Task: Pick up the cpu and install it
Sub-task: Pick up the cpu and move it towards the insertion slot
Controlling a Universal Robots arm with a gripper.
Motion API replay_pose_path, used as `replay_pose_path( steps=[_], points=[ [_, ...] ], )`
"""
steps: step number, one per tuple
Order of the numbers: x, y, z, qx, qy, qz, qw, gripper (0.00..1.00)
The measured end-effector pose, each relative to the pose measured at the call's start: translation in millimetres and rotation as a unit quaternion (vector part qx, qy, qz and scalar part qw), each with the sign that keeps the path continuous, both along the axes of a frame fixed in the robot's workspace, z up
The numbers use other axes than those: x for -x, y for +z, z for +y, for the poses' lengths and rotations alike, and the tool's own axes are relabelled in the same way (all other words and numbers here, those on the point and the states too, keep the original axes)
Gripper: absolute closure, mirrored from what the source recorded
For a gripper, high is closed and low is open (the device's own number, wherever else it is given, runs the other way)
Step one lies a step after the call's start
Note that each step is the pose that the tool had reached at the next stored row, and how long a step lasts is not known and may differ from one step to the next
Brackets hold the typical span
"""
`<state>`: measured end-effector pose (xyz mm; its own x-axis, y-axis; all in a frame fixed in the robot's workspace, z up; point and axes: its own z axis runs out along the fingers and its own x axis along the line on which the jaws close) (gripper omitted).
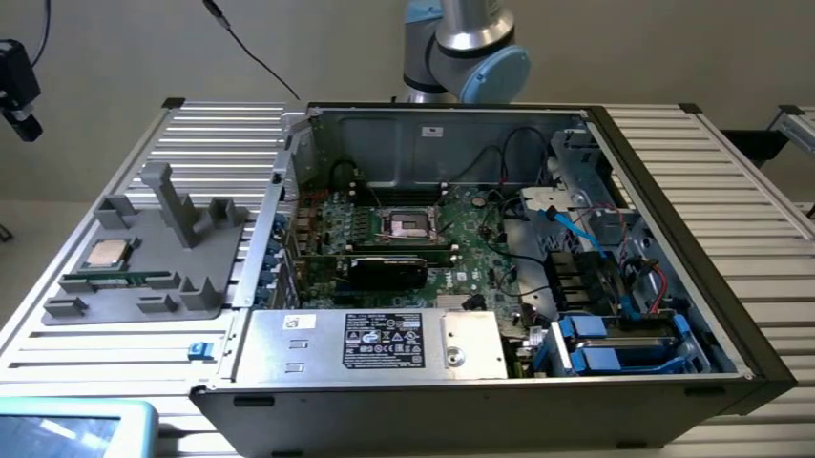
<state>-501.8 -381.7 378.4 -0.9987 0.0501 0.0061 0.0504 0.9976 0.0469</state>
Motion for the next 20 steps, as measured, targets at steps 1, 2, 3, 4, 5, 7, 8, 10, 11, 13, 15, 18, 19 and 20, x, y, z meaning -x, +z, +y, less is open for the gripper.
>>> replay_pose_path(
  steps=[1,2,3,4,5,7,8,10,11,13,15,18,19,20],
  points=[
    [0.0,-1.8,-0.6,0.0,0.003,0.0,1.0,0.45],
    [0.0,-3.6,-1.0,-0.0001,0.007,0.0,1.0,0.45],
    [0.0,-5.5,-1.2,0.0,0.013,0.0001,0.9999,0.45],
    [-0.1,-7.2,-1.2,0.0,0.018,0.0001,0.9998,0.45],
    [-0.2,-8.9,-1.2,0.0,0.024,0.0001,0.9997,0.45],
    [-0.3,-12.7,-1.3,0.0,0.039,0.0001,0.9992,0.45],
    [-0.3,-14.5,-1.3,0.0,0.046,0.0,0.9989,0.45],
    [-0.6,-18.2,-1.3,0.0,0.057,0.0001,0.9984,0.45],
    [-0.9,-20.0,-1.3,0.0,0.062,0.0001,0.9981,0.45],
    [-1.9,-23.4,-1.5,0.0,0.066,0.0002,0.9978,0.45],
    [-3.3,-27.2,-2.1,0.0,0.067,0.0001,0.9978,0.45],
    [-5.6,-32.6,-3.1,0.0,0.067,0.0001,0.9978,0.45],
    [-6.5,-34.5,-3.5,0.0,0.067,0.0001,0.9978,0.45],
    [-7.2,-36.4,-3.9,0.0,0.067,0.0001,0.9978,0.45]
  ],
)
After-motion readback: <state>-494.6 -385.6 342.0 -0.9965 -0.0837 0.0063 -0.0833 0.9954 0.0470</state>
